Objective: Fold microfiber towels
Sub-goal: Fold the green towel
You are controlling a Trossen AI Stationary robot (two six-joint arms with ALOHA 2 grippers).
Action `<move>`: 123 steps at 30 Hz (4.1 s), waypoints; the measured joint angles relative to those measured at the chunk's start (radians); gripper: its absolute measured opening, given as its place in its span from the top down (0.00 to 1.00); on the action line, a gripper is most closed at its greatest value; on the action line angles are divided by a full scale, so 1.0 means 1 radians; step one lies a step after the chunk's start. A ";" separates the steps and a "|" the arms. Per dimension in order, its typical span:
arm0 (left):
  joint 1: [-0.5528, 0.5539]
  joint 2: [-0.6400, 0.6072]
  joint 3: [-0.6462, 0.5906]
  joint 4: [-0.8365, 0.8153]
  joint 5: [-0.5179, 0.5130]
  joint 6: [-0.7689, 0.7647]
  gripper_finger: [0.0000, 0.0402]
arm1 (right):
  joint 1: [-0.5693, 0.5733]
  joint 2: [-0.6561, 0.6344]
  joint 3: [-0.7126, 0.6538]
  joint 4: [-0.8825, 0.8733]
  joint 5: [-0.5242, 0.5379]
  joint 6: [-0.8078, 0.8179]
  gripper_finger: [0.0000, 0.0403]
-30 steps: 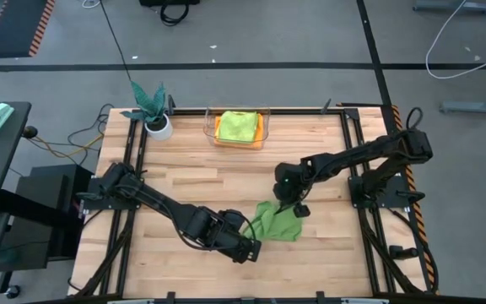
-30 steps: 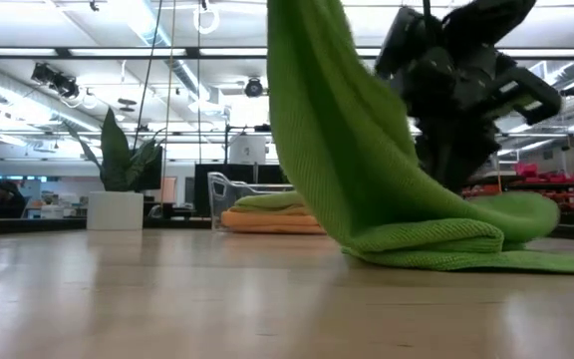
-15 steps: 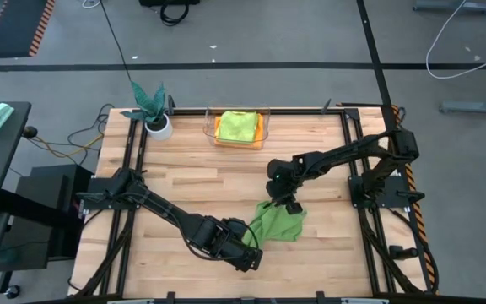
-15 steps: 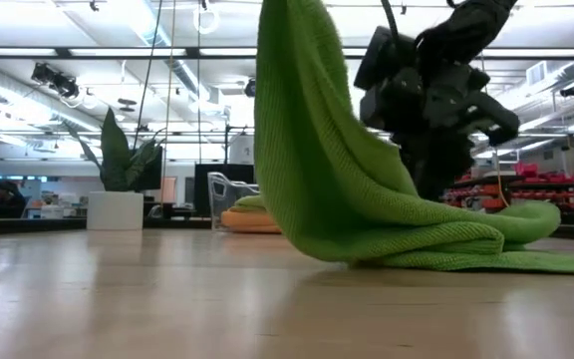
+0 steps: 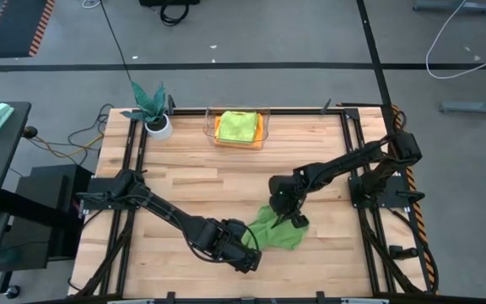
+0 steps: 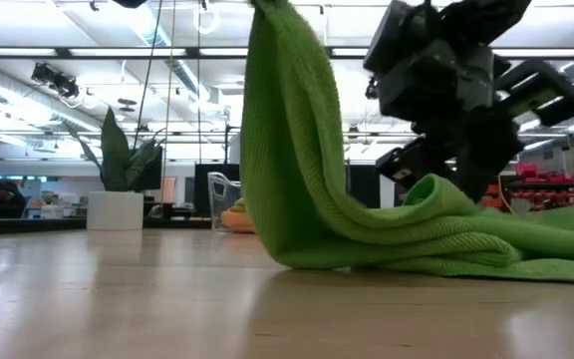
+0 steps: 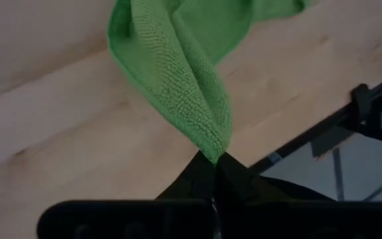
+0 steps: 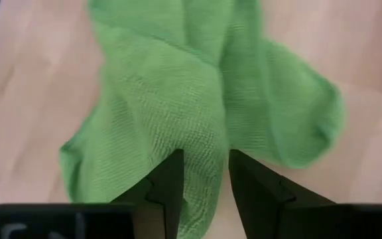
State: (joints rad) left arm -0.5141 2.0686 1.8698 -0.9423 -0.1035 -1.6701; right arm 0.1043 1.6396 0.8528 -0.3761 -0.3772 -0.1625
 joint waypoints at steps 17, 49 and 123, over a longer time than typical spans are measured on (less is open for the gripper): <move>0.052 0.000 0.000 -0.028 -0.056 0.079 0.98 | 0.200 -0.002 0.000 -0.036 0.001 0.216 0.69; 0.060 0.000 0.000 -0.002 -0.068 0.138 0.98 | 0.126 0.013 0.119 -0.068 0.042 0.028 0.69; 0.039 0.045 0.000 0.055 -0.120 0.113 0.98 | 0.199 0.079 0.163 -0.148 0.025 -0.025 0.63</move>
State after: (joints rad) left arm -0.4755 2.1132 1.8702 -0.8875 -0.2237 -1.5570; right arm 0.3035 1.7189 1.0153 -0.5239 -0.3523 -0.1878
